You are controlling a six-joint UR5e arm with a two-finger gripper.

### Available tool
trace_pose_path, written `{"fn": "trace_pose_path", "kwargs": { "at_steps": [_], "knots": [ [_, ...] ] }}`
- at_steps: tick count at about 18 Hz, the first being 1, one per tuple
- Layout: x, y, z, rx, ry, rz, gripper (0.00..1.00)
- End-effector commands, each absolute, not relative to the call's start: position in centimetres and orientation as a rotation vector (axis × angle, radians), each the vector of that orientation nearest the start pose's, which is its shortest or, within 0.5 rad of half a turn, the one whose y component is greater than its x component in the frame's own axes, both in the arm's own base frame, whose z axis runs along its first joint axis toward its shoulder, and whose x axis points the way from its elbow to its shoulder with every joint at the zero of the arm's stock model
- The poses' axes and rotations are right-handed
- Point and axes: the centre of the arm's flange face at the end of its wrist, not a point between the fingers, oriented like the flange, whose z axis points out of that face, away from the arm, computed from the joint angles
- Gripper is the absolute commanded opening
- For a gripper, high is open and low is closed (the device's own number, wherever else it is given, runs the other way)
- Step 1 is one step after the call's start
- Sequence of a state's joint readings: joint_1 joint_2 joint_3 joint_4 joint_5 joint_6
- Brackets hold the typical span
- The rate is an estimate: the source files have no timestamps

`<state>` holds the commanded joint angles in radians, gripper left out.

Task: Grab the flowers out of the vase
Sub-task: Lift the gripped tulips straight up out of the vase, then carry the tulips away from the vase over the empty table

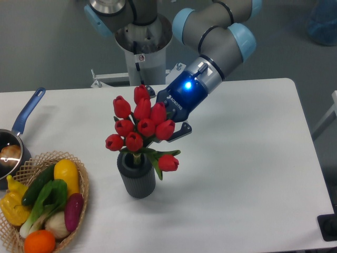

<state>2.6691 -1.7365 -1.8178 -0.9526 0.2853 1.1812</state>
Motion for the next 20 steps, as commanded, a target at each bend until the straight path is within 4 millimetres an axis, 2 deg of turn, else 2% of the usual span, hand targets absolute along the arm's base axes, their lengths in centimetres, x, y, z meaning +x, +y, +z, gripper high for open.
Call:
{"fn": "trace_pose_path", "kwargs": {
  "at_steps": [4, 11, 20],
  "knots": [
    [-37.0, 44.6, 42.7, -1.815, 0.208, -0.430, 0.48],
    [-38.7, 44.1, 45.3, -1.809, 0.138, -0.440, 0.47],
    [-39.8, 43.2, 46.7, -1.751, 0.122, -0.445, 0.47]
  ]
}}
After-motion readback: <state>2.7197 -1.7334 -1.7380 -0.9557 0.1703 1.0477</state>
